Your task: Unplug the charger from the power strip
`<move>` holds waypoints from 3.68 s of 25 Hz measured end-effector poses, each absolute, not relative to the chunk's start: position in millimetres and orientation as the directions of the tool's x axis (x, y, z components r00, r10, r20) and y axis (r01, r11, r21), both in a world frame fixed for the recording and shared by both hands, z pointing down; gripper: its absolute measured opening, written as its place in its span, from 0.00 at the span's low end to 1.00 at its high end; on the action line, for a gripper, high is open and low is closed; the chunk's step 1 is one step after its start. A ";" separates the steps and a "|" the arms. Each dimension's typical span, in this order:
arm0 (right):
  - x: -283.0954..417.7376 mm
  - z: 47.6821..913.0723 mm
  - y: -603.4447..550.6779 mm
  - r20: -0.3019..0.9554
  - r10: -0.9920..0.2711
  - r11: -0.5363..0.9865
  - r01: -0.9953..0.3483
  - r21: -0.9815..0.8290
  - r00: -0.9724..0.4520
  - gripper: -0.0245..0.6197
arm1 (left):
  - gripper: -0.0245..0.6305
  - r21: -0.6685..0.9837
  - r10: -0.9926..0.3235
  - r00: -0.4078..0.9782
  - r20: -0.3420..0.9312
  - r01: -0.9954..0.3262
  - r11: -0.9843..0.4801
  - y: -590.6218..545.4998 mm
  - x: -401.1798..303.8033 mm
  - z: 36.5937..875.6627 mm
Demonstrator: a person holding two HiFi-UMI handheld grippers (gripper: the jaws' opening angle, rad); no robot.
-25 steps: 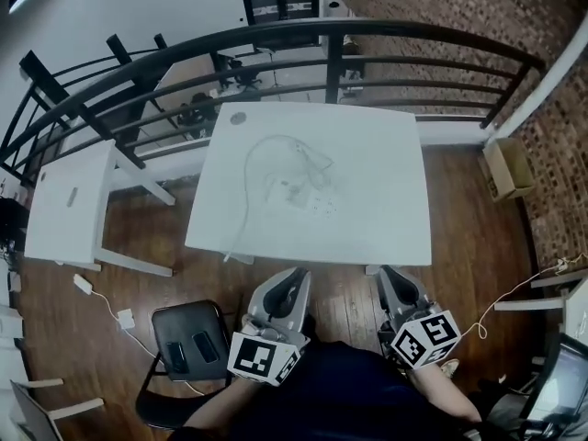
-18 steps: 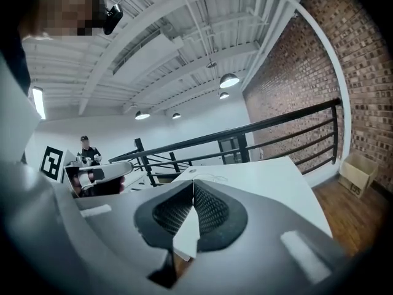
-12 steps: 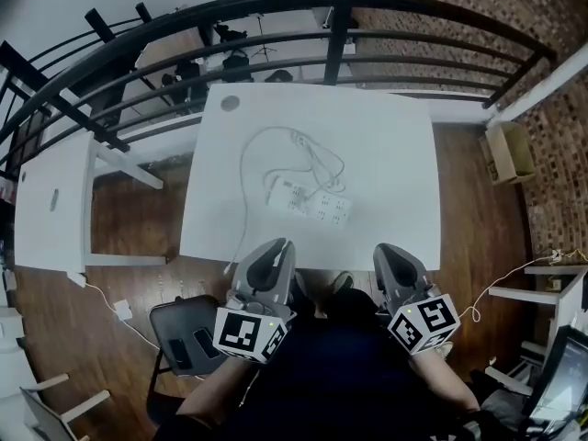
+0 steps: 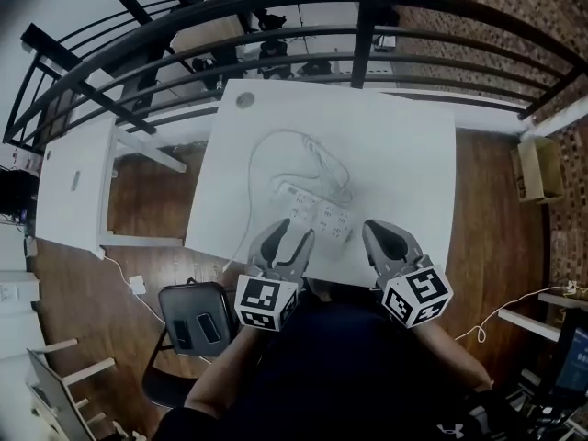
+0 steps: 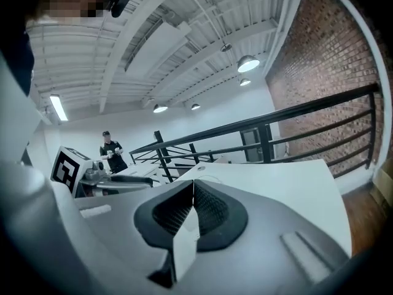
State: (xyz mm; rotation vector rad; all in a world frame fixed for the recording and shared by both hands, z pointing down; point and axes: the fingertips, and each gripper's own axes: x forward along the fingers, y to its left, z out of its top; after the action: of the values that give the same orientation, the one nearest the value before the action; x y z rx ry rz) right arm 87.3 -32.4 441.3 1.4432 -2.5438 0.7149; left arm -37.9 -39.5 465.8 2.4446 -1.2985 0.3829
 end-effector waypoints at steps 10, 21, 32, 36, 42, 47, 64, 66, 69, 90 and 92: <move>59.8 517.4 -50.5 0.463 -0.669 0.597 -0.791 -0.132 -0.582 0.06 | 0.38 0.126 -0.661 0.483 0.574 -0.850 -0.511 -69.3 -30.4 543.2; 29.1 608.3 -54.2 0.646 -0.544 0.704 -0.710 0.004 -0.536 0.30 | 0.38 0.105 -0.531 0.521 0.668 -0.773 -0.625 -75.9 -14.4 603.7; 21.5 650.2 -43.3 0.681 -0.499 0.705 -0.708 -0.040 -0.536 0.36 | 0.29 0.071 -0.491 0.518 0.700 -0.735 -0.674 -73.8 -8.9 625.7; 21.5 653.3 -41.6 0.669 -0.493 0.699 -0.711 -0.074 -0.555 0.36 | 0.28 0.070 -0.486 0.511 0.709 -0.737 -0.673 -75.3 -7.4 627.2; 23.0 652.6 -43.1 0.683 -0.483 0.715 -0.697 -0.054 -0.548 0.36 | 0.26 0.096 -0.472 0.497 0.729 -0.756 -0.648 -78.0 -7.4 625.0; 20.1 656.0 -41.0 0.675 -0.479 0.715 -0.696 -0.071 -0.561 0.36 | 0.26 0.102 -0.481 0.492 0.726 -0.769 -0.631 -77.1 -9.3 626.1; 17.7 654.2 -38.8 0.682 -0.464 0.720 -0.689 -0.082 -0.566 0.36 | 0.26 0.070 -0.531 0.459 0.712 -0.799 -0.597 -76.1 -11.6 611.8; 18.8 653.9 -39.2 0.681 -0.466 0.719 -0.690 -0.079 -0.564 0.36 | 0.25 0.085 -0.545 0.467 0.696 -0.808 -0.583 -80.0 -13.1 604.7; 20.5 652.7 -40.3 0.683 -0.471 0.722 -0.689 -0.064 -0.558 0.36 | 0.25 0.091 -0.535 0.459 0.709 -0.812 -0.577 -80.0 -18.7 607.9; 21.7 653.1 -40.7 0.676 -0.476 0.705 -0.704 -0.089 -0.562 0.36 | 0.25 0.663 -0.528 0.719 0.452 -0.667 -0.341 -70.7 -66.7 560.2; 24.0 653.0 -41.2 0.678 -0.476 0.704 -0.704 -0.088 -0.561 0.36 | 0.25 0.733 -0.518 0.755 0.403 -0.605 -0.310 -67.3 -73.5 562.3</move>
State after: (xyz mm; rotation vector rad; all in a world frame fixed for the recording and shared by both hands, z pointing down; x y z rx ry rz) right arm 24.0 -41.2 653.0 0.8951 -2.2727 0.4668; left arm -73.5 -67.3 562.3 1.9772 -0.8496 0.1124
